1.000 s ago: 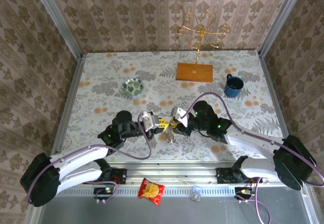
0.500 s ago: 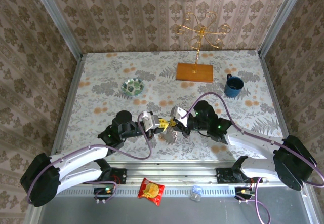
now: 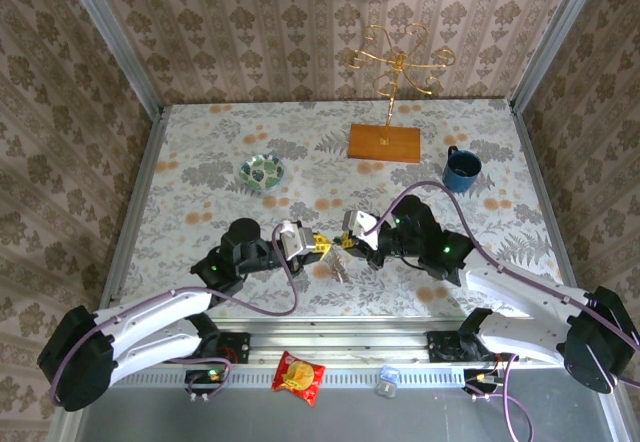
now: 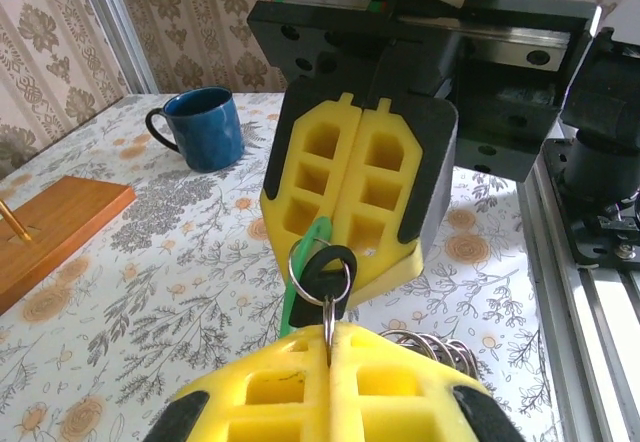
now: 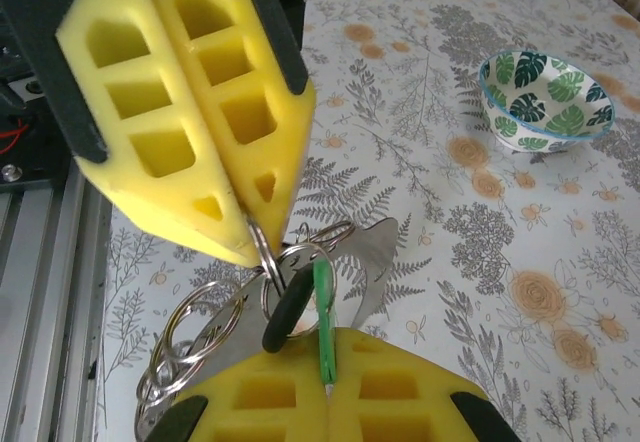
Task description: Put the keys on the keyring
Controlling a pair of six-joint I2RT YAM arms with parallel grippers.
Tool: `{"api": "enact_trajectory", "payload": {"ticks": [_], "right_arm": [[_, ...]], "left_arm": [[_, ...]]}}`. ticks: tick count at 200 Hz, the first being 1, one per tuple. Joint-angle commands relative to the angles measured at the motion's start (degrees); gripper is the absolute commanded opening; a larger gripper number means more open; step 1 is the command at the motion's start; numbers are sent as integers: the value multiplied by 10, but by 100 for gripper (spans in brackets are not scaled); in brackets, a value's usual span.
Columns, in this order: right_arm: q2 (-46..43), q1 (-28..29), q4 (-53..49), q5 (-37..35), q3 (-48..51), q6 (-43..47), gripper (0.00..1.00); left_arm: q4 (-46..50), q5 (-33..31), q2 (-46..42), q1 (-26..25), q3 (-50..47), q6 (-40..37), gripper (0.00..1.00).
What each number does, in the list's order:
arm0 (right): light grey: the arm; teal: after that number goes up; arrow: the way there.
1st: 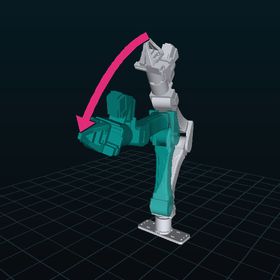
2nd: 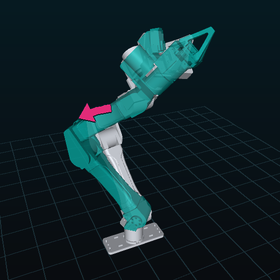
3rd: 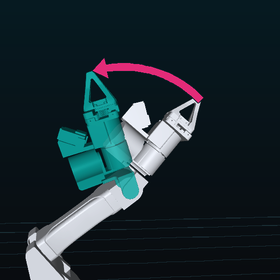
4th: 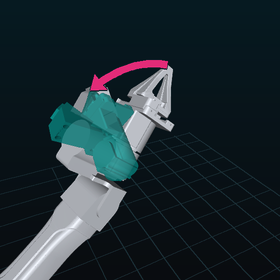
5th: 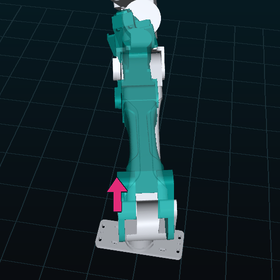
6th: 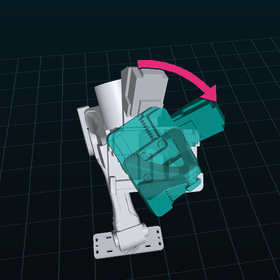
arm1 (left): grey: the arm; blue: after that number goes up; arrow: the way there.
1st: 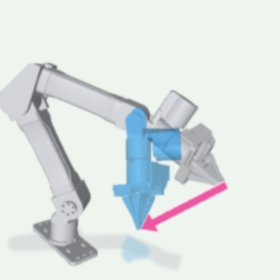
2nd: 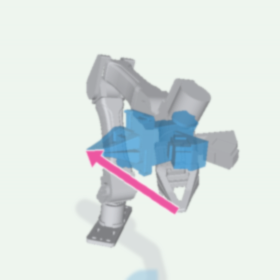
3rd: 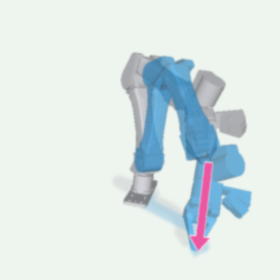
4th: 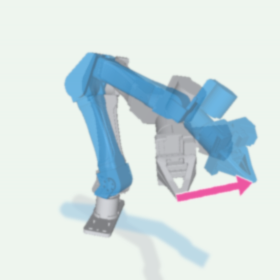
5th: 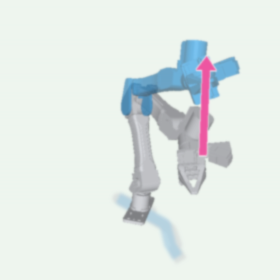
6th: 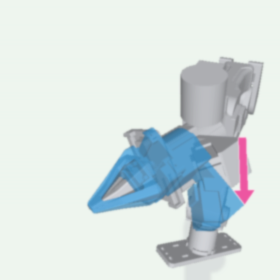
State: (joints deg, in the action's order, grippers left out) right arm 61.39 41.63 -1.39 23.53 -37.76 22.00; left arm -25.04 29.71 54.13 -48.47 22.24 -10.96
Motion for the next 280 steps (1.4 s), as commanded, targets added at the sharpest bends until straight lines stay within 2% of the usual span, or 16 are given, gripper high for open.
{"api": "enact_trajectory", "payload": {"ticks": [1,21,47,75,97,131,150,173,206,228,280], "right_arm": [[-21,-2,-42,-9,-38,17,0],[-21,-2,-63,-14,-55,20,0],[-10,4,-86,-21,-82,21,0],[18,29,-76,-22,-110,12,0],[52,59,-42,-15,-132,-11,0],[126,112,61,-3,-155,-72,0],[175,121,97,-32,-170,-108,0],[219,121,62,-73,-174,-69,0],[239,95,-59,-132,-167,36,0],[242,75,-138,-186,-166,105,0],[278,58,-243,-326,-154,218,0]], "left_arm": [[26,-8,-7,-4,14,-13,19],[10,-29,-14,-4,8,-7,43],[-20,-107,-54,-4,-13,6,60],[-49,-267,-140,-3,-46,18,67],[-3,-411,-229,1,-48,28,71],[94,-530,-328,11,-24,33,72],[119,-598,-350,13,-16,42,74],[152,-624,-345,19,-6,46,77],[192,-619,-313,37,-2,84,83],[197,-599,-291,55,-6,112,100],[220,-538,-247,121,-8,154,100]]}}
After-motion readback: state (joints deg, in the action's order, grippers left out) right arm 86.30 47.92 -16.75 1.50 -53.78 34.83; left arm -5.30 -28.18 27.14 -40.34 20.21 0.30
